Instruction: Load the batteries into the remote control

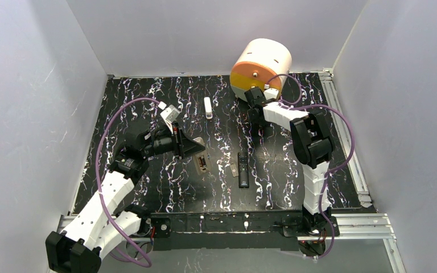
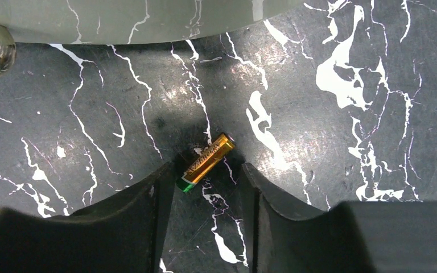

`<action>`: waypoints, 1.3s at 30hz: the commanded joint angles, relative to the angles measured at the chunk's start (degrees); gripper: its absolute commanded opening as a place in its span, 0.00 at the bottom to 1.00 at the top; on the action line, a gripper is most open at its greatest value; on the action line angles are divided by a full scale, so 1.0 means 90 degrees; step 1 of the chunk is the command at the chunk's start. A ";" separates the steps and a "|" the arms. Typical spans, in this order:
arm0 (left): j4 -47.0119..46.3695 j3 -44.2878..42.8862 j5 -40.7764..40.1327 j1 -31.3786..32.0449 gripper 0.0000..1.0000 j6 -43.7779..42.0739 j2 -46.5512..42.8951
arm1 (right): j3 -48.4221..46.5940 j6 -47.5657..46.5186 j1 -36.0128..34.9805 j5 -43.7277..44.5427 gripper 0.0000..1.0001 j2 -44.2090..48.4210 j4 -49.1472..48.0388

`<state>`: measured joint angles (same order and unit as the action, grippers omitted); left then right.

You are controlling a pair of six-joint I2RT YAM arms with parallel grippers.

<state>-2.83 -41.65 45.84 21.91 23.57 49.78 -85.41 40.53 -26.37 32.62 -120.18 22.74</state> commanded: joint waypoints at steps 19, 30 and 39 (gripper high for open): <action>-0.0087 -0.0006 0.0086 -0.0023 0.00 -0.0050 -0.0121 | 0.0257 -0.0363 0.0101 0.0671 0.59 -0.0188 0.0106; -0.0086 0.0000 0.0081 -0.0022 0.00 -0.0050 -0.0126 | 0.0781 -0.0614 0.0226 0.0393 0.28 -0.0081 -0.0339; -0.0079 -0.0004 0.0036 -0.0022 0.00 0.0012 -0.0079 | 0.1067 -0.1148 0.0212 -0.0369 0.15 0.0525 0.0296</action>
<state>-2.83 -41.65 45.84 21.91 23.62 49.78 -78.70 34.13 -24.73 35.18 -117.32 16.05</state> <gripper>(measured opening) 0.255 0.206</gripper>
